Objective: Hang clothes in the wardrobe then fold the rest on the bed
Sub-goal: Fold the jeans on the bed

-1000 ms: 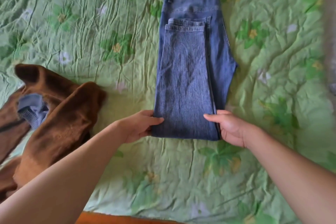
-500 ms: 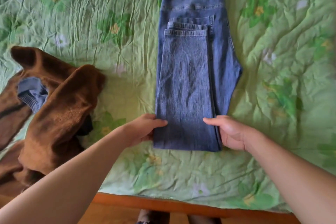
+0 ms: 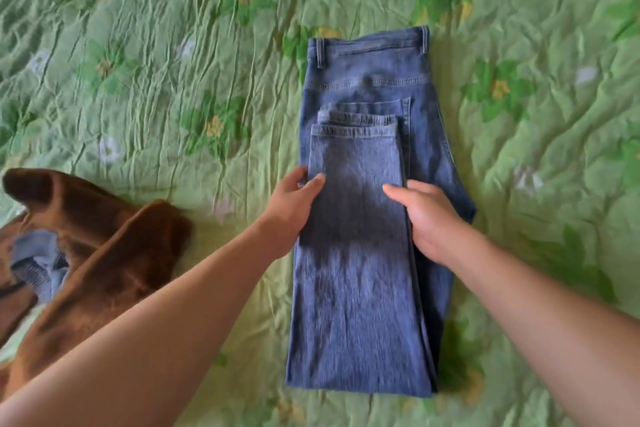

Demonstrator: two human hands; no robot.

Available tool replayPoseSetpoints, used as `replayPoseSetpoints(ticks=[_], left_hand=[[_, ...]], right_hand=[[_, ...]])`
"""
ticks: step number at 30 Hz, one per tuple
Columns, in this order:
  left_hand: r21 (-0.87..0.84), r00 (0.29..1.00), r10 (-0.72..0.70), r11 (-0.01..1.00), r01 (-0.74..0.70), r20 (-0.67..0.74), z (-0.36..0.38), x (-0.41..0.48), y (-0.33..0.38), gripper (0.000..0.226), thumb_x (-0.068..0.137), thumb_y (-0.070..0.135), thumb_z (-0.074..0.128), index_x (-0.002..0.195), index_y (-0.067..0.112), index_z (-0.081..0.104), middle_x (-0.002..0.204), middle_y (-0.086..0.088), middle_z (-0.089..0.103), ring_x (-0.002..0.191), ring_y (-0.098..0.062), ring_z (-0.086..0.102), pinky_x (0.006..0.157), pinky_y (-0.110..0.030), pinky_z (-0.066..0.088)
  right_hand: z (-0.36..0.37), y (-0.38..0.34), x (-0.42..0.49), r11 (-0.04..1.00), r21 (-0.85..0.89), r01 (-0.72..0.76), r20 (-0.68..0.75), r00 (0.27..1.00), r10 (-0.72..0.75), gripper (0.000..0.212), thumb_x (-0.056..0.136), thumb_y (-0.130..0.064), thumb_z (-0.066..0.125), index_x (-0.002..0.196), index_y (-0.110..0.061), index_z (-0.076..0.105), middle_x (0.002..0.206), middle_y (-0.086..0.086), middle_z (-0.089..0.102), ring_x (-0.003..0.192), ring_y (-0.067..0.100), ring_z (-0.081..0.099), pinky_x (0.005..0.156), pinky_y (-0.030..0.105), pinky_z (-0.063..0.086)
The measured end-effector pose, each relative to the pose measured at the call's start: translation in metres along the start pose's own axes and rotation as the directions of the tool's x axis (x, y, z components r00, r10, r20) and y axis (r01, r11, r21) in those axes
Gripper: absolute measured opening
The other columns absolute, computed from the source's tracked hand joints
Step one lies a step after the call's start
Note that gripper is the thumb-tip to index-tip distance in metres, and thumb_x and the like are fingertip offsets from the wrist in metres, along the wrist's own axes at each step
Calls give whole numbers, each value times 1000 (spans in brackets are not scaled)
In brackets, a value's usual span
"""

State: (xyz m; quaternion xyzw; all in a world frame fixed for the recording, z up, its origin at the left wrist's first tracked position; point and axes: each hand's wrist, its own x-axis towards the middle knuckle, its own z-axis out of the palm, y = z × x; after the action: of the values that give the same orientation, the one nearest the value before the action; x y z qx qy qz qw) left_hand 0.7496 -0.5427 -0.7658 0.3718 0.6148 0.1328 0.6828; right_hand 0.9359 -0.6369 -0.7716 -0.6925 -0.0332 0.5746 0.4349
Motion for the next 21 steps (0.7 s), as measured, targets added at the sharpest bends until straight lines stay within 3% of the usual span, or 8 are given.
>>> replayPoseSetpoints(ticks=[2,3,6,9,12,15,18,21], left_hand=[[-26,999,44,999,-44,3,2,6,14,47,98,25,65,142,18,51,130,-11,63,122,-33,61,109,-52,45],[-40,997,75,996,-75,6,2,9,24,42,98,22,64,139,17,53,128,-17,65,120,-38,62,107,-55,46],[-106,985,168,979,-172,-41,0,26,69,32,98,17,65,128,22,60,114,-17,73,107,-34,70,96,-53,55],[-152,973,229,961,-229,-18,1,52,112,26,98,14,63,124,20,62,109,-16,74,98,-30,72,84,-47,60],[-39,990,141,989,-141,-10,9,73,118,24,99,17,63,123,16,63,91,-5,73,73,-14,72,62,-32,59],[-33,996,86,996,-86,-11,12,79,95,16,99,12,62,114,8,65,79,0,71,61,-7,68,53,-23,54],[-109,995,97,989,-99,-21,7,76,80,14,97,9,63,111,6,65,74,5,73,66,-9,69,57,-24,55],[-97,996,90,991,-89,8,-1,62,71,19,96,9,65,114,3,64,87,-2,73,79,-17,69,67,-30,56]], right_hand=[[7,-18,-2,996,36,78,53,995,-80,25,93,-21,72,113,-35,77,130,-2,67,108,3,69,102,45,48],[10,-29,-1,993,44,112,65,991,-115,27,93,-20,71,115,-35,76,130,-2,67,112,2,66,107,45,45],[20,-74,14,975,90,205,8,978,-206,72,90,-22,75,153,-12,42,158,2,43,143,16,41,117,38,25],[27,-115,43,954,42,296,22,955,-297,58,86,-23,74,137,-1,55,141,17,58,127,15,57,118,48,35],[21,-114,75,973,-48,226,42,974,-224,28,93,-21,70,116,-6,62,130,7,64,103,2,66,103,41,45],[12,-88,89,996,-30,85,56,995,-83,38,95,-19,68,133,-16,62,131,8,67,118,27,61,106,49,42],[7,-72,91,994,27,106,46,993,-107,29,92,-15,70,120,-15,68,115,6,74,105,24,70,90,38,55],[0,-60,75,992,72,100,60,993,-105,9,91,-9,69,96,-15,71,93,4,78,80,16,75,63,27,58]])
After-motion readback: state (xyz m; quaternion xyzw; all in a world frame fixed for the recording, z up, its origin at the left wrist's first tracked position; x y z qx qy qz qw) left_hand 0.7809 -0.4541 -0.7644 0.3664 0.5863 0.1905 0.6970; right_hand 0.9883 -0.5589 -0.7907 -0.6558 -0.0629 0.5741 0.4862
